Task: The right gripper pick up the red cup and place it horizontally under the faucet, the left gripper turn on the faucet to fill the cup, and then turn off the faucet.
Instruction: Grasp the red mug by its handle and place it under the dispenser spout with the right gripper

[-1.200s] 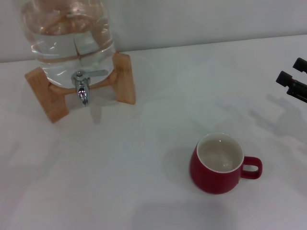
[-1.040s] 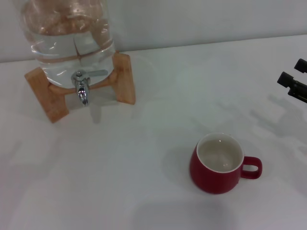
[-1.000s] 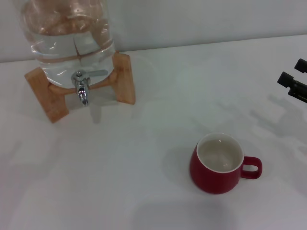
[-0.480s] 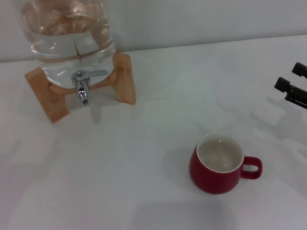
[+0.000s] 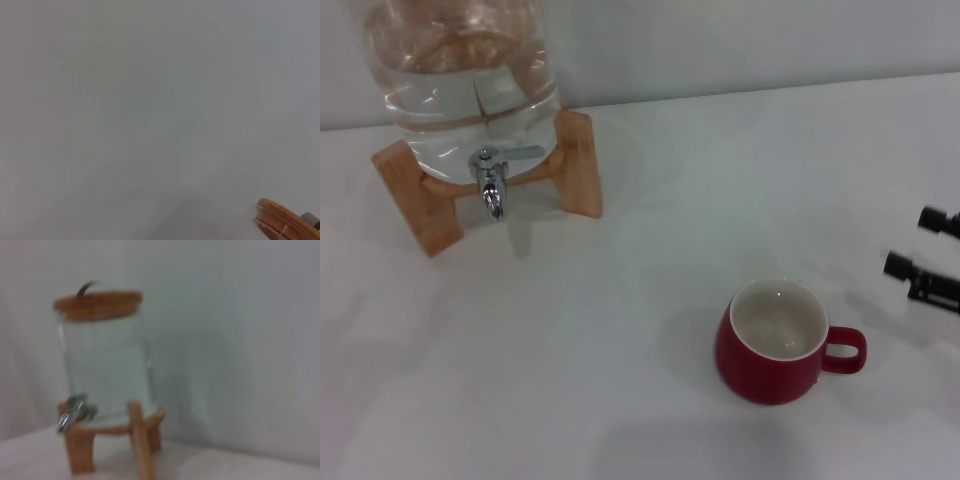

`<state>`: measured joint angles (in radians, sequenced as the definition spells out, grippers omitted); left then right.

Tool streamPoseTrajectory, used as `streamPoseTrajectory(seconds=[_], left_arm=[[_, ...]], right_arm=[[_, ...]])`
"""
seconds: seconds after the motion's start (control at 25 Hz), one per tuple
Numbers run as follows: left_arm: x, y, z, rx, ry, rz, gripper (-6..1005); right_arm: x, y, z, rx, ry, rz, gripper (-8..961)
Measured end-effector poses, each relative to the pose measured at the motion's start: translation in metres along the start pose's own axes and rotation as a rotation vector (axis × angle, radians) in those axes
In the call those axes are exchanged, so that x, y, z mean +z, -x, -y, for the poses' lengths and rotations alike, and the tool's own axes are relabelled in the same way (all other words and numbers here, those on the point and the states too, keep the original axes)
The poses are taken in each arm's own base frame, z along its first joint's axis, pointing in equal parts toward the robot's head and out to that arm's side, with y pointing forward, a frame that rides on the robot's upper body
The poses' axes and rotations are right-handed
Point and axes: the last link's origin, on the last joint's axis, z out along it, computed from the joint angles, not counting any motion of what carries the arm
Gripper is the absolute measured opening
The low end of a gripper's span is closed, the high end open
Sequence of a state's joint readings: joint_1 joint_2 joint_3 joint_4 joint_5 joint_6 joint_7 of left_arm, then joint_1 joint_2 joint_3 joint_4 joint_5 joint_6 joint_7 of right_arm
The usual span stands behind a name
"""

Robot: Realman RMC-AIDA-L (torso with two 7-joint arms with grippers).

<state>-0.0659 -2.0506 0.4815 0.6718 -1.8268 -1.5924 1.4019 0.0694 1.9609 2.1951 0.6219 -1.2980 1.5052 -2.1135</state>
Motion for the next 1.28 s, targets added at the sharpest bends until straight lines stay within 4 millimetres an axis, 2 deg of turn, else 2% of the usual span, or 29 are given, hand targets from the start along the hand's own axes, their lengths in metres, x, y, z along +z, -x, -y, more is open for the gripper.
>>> streamPoseTrajectory(seconds=[0.2, 0.68, 1.0, 1.28], left_arm=[[0.0, -0.001, 0.0, 0.0, 0.003, 0.005, 876], [0.014, -0.001, -0.003, 0.006, 0.035, 0.03, 876], [0.022, -0.004, -0.005, 0.007, 0.054, 0.032, 876], [0.025, -0.005, -0.006, 0.009, 0.063, 0.033, 876]], right_arm=[[-0.002, -0.008, -0.01, -0.024, 0.062, -0.047, 849], [-0.032, -0.02, -0.031, -0.107, 0.086, -0.065, 847], [-0.022, -0.04, -0.043, -0.145, 0.091, -0.122, 846], [-0.012, -0.04, -0.042, -0.16, 0.092, -0.109, 845]])
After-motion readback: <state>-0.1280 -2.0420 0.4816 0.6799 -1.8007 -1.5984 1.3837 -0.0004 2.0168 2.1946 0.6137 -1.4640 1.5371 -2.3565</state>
